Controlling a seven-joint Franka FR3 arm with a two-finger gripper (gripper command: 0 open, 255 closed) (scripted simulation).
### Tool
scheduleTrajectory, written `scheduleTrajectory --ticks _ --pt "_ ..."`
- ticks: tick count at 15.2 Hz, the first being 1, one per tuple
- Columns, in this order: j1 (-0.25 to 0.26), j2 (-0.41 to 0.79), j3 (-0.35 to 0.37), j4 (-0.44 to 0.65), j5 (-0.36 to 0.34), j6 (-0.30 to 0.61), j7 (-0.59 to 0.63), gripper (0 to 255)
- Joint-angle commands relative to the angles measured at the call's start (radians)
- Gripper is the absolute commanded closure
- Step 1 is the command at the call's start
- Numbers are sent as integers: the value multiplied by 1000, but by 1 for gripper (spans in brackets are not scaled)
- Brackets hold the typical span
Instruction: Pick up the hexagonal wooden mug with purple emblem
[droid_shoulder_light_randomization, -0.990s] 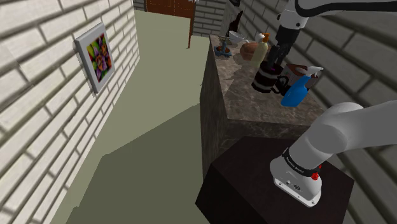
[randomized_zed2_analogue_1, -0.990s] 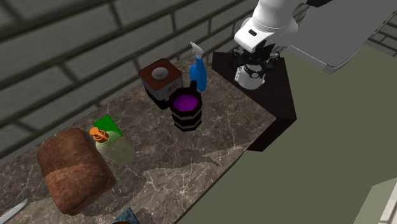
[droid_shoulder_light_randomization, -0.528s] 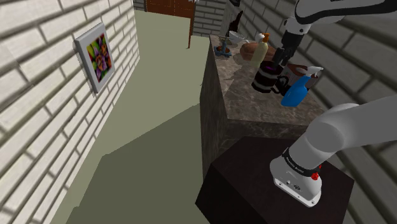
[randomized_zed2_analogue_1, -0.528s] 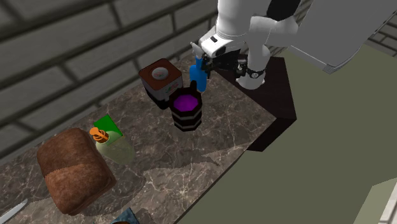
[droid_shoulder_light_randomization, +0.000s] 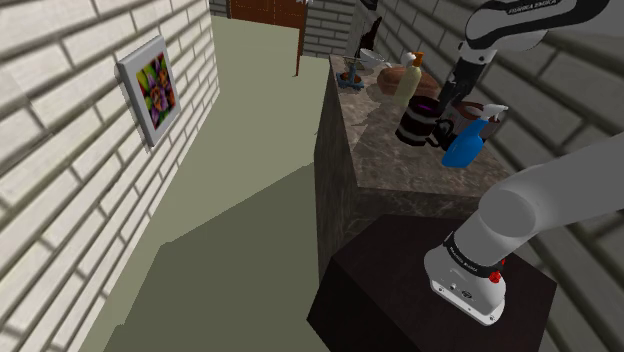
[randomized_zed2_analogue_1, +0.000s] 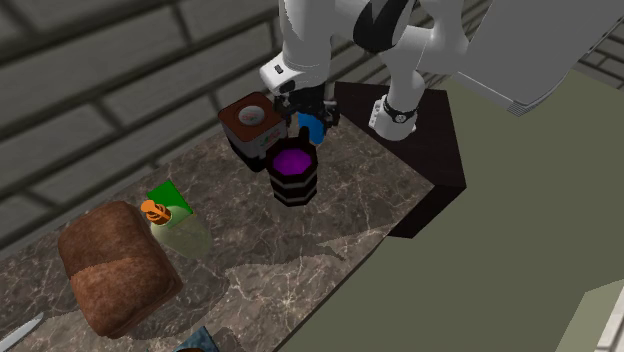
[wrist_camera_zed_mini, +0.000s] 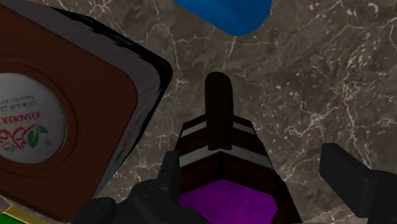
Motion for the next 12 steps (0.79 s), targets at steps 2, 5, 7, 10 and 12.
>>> scheduleTrajectory --ticks 2,5,7,10,12 --pt "-4 39 -29 13 5 33 -24 0" --pt "-4 55 -38 -15 5 76 -25 0" --pt "-4 67 -44 -33 5 106 -27 0" --pt "-3 77 -49 -46 6 129 -28 0" --pt "-3 78 -49 -47 6 130 -28 255"
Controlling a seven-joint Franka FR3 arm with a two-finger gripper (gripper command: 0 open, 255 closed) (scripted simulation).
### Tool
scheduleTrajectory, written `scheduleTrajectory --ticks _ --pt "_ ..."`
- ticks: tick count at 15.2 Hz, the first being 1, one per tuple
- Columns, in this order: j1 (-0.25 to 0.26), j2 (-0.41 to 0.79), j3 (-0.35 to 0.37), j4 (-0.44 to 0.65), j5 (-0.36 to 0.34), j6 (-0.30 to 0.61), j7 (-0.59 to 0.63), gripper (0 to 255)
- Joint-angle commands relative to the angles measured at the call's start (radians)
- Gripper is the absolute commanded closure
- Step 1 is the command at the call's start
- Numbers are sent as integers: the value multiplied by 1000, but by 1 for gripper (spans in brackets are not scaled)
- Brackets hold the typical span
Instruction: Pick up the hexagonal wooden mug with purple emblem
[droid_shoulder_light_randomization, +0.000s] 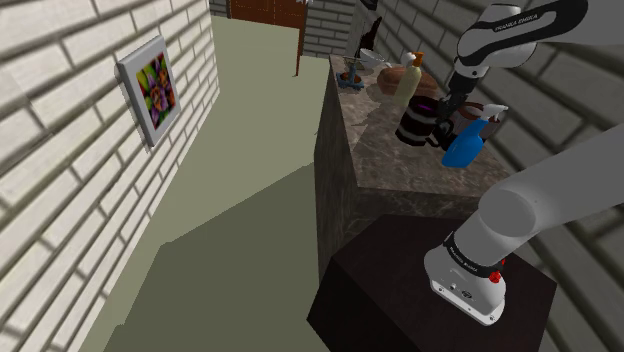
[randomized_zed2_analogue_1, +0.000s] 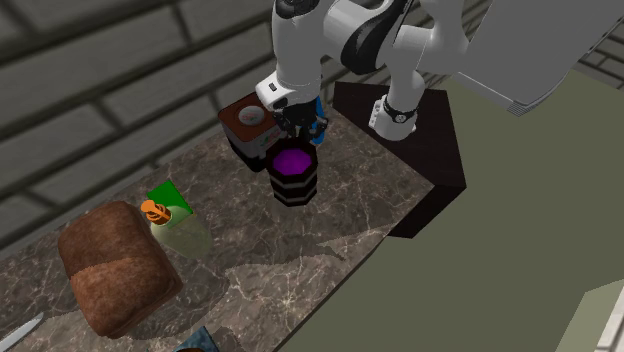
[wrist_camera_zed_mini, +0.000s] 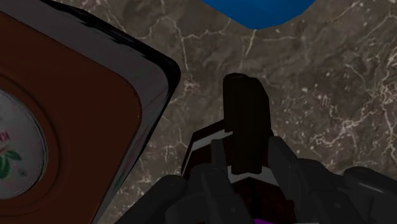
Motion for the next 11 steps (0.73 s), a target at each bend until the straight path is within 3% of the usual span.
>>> scheduleTrajectory --ticks 1,8,11 --pt "0 1 0 0 0 2 0 255" --pt "0 0 0 -1 0 1 0 255" --pt "-1 -19 9 26 -1 -44 2 255"
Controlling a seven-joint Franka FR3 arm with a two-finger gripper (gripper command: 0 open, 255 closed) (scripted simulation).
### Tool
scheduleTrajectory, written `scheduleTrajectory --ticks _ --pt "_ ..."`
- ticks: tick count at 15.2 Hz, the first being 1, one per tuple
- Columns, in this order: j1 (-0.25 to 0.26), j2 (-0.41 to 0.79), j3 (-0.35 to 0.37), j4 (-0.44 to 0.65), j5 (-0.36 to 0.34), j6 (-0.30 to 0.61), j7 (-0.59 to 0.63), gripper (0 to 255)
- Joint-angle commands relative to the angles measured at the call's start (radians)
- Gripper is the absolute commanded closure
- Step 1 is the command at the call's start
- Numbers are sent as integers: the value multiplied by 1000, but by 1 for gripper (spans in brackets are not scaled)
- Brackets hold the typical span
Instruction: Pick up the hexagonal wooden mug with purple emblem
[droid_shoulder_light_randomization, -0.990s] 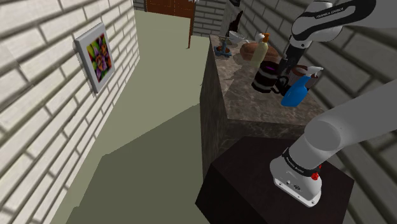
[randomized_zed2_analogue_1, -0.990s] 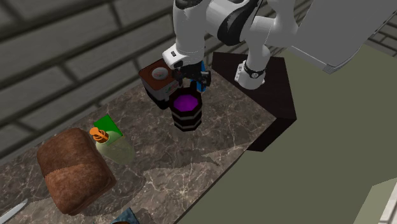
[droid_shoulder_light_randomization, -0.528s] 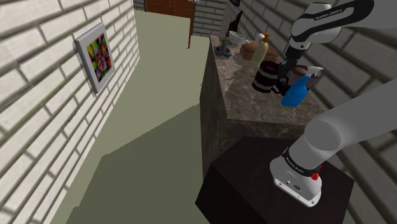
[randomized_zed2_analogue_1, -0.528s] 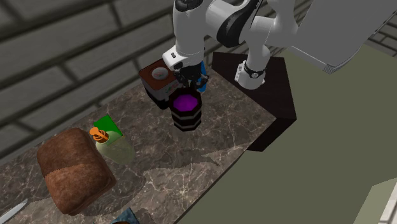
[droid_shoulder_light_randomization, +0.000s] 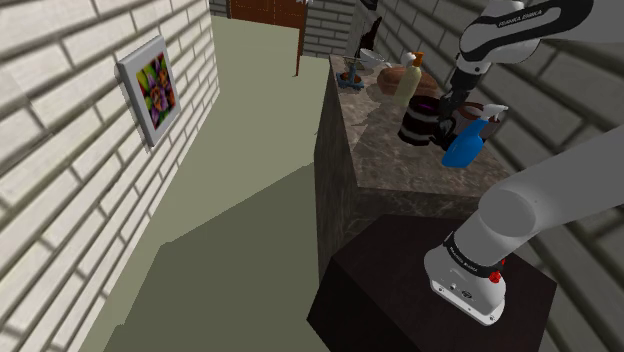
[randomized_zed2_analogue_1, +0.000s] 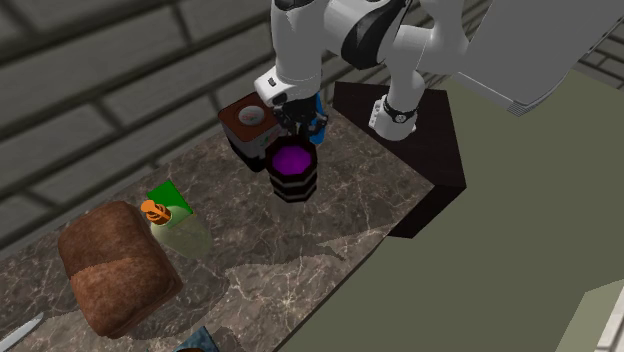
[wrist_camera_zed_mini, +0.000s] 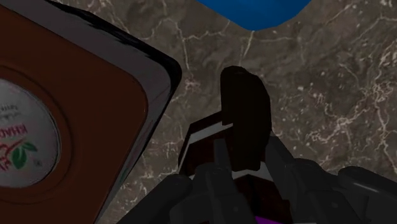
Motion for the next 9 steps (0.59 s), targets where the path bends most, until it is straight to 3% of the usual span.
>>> scheduleTrajectory --ticks 1,9 --pt "0 -10 5 16 0 -25 1 255" --pt "1 -46 27 96 2 -140 3 255"
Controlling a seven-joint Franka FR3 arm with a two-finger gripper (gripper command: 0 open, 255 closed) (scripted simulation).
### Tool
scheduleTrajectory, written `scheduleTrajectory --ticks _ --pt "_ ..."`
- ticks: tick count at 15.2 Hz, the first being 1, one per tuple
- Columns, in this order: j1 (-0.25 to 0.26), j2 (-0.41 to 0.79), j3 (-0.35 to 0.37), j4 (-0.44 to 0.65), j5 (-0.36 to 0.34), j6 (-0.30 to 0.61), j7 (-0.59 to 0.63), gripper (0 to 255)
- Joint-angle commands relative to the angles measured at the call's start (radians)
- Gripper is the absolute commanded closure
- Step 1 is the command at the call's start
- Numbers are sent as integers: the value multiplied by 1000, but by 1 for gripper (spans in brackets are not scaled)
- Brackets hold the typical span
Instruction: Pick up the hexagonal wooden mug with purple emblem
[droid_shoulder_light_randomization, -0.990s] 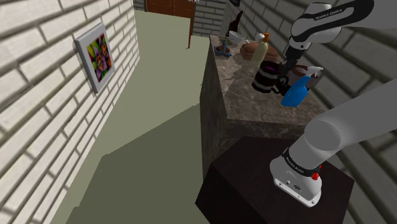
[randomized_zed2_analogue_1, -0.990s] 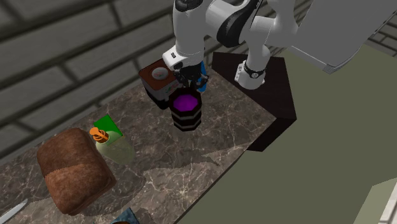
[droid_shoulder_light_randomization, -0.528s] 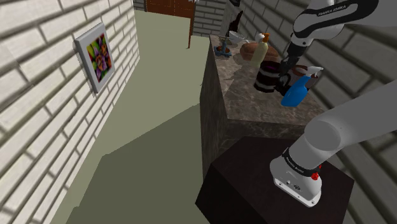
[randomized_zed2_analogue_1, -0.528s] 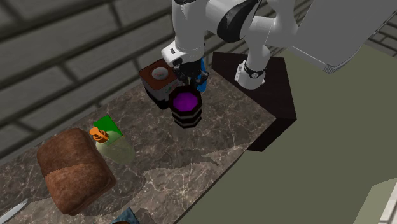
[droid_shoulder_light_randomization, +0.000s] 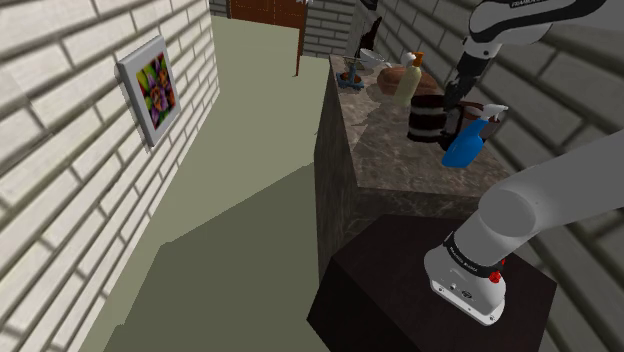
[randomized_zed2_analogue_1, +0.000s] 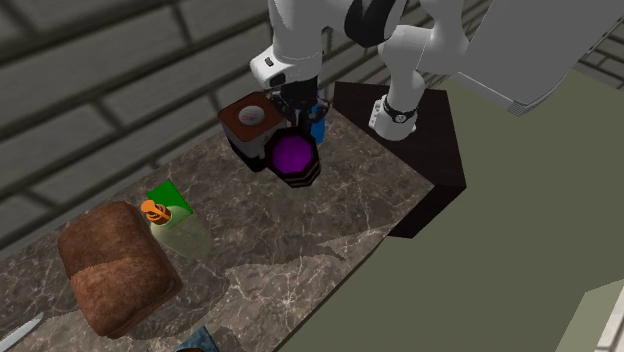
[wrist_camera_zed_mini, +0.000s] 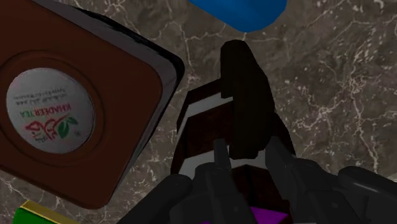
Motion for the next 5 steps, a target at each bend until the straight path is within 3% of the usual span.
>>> scheduleTrajectory --ticks 1,5 --pt "-1 -10 4 23 0 -31 -3 255" --pt "0 -17 9 47 1 -61 -3 255"
